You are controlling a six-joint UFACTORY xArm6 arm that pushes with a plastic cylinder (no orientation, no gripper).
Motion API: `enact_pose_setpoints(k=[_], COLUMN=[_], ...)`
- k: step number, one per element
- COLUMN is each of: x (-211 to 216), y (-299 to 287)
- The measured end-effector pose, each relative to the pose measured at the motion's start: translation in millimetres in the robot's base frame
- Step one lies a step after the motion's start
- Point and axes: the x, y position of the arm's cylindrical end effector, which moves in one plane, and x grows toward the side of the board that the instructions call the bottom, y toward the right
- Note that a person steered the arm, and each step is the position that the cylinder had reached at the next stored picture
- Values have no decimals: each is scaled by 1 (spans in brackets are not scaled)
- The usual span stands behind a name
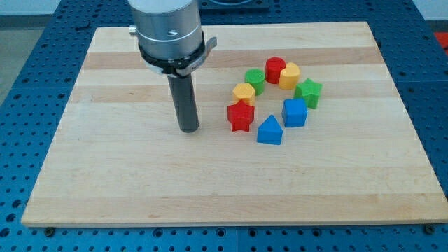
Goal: Move red star closer to the blue triangle
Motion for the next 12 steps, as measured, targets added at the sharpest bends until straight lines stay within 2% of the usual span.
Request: enact_pose_setpoints(k=[6,12], x=[-2,4], y=[72,75])
